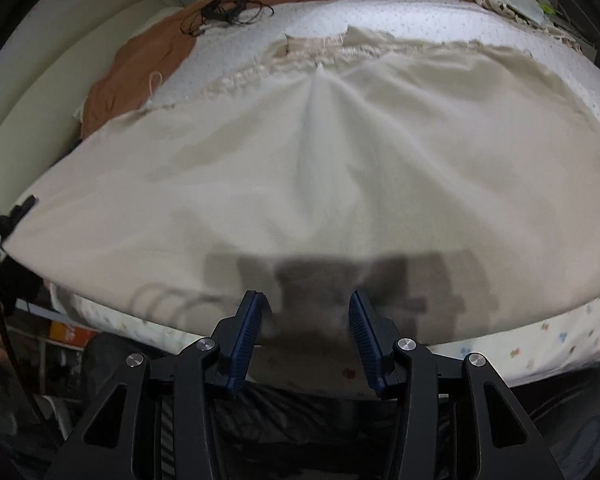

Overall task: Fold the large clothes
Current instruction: 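Lift the folded jacket with both grippers and fold it over again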

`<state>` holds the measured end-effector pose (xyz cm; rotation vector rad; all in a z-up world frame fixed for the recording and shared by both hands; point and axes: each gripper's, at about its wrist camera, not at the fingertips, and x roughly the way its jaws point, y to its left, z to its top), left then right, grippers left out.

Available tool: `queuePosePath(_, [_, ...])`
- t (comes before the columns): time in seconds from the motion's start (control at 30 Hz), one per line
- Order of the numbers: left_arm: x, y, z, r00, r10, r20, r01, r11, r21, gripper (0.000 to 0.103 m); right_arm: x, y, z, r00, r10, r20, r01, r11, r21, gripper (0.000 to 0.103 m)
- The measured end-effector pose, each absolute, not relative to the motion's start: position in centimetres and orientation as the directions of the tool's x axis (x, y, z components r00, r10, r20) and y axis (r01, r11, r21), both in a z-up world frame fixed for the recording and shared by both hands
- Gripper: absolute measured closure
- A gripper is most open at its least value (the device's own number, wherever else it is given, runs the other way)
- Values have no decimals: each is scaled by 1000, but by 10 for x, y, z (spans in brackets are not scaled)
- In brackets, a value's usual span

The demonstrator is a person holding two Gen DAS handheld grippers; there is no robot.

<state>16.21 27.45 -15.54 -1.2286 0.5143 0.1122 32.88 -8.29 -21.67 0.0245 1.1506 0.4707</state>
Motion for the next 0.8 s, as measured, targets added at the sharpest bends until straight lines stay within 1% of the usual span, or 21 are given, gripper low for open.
queuePosePath(0.07, [165, 276, -160, 876, -187, -445, -364, 349, -863, 96, 331, -81, -224, 323, 357, -877, -350, 906, 239, 56])
queuePosePath(0.23, [173, 285, -173, 865, -179, -469, -399, 322, -858, 96, 345, -71, -221, 350, 330, -877, -364, 910, 197, 56])
queuePosePath(0.63, [163, 292, -194, 835, -173, -522, -469, 271, -841, 96, 423, -27, -230, 368, 300, -880, -368, 916, 158, 56])
queuePosePath(0.7, [160, 292, -195, 834, -168, -525, -475, 263, -840, 96, 439, -24, -228, 356, 309, -882, -362, 916, 175, 56])
queuePosePath(0.73, [159, 291, -194, 835, -167, -525, -476, 261, -840, 96, 446, -26, -223, 349, 328, -878, -345, 916, 206, 57])
queuePosePath(0.8, [156, 289, -193, 838, -164, -521, -471, 264, -841, 96, 451, -36, -209, 373, 364, -854, -318, 914, 250, 57])
